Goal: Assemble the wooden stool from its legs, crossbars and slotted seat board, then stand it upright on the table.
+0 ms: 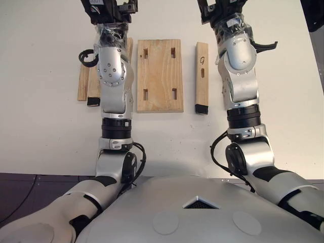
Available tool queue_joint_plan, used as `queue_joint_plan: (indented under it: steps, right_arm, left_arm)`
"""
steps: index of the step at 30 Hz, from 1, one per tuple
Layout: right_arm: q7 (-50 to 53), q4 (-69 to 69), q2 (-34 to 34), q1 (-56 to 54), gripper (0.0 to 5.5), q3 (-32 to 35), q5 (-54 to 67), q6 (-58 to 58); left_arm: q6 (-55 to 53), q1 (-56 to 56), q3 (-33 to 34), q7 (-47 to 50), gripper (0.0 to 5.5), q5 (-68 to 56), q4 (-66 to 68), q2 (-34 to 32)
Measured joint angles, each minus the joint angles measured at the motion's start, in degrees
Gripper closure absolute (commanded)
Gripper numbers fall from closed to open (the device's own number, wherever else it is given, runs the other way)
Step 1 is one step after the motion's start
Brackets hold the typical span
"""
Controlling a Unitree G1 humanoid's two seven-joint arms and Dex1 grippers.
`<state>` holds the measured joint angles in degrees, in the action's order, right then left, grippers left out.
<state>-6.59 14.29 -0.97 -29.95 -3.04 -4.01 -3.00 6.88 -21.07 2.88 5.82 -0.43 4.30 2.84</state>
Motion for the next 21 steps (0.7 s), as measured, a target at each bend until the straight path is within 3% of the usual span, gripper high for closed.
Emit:
queue_joint_plan:
  steps: [4, 11, 15, 18, 21]
  right_arm:
    - [-3.5, -0.6, -0.5, -0.2, 2.47, -0.2, 1.3, 2.8]
    - [-11.2, 2.6, -13.8, 0.8, 2.47, 7.6, 6.1, 4.5]
    - [-14.2, -7.9, -18.1, 13.4, 2.47, 12.1, 9.4, 11.0]
    - [-16.0, -20.9, -18.3, 30.5, 2.47, 14.6, 12.7, 17.8]
    - [-16.7, -28.1, -19.8, 37.5, 2.47, 15.3, 13.7, 22.2]
  left_arm:
    - [0.7, 2.3, 0.7, 2.3, 1.55, 1.4, 0.2, 0.2]
    - [0.6, 6.6, 4.4, -2.1, 1.55, -1.7, 3.2, -4.9]
    - [-0.3, 10.6, 5.5, -5.0, 1.55, -2.8, -0.6, -7.6]
    - [-2.2, 14.9, 6.7, -5.8, 1.55, -3.6, -5.1, -9.0]
    - [-3.5, 15.8, 6.4, -6.6, 1.55, -3.8, -8.0, -9.1]
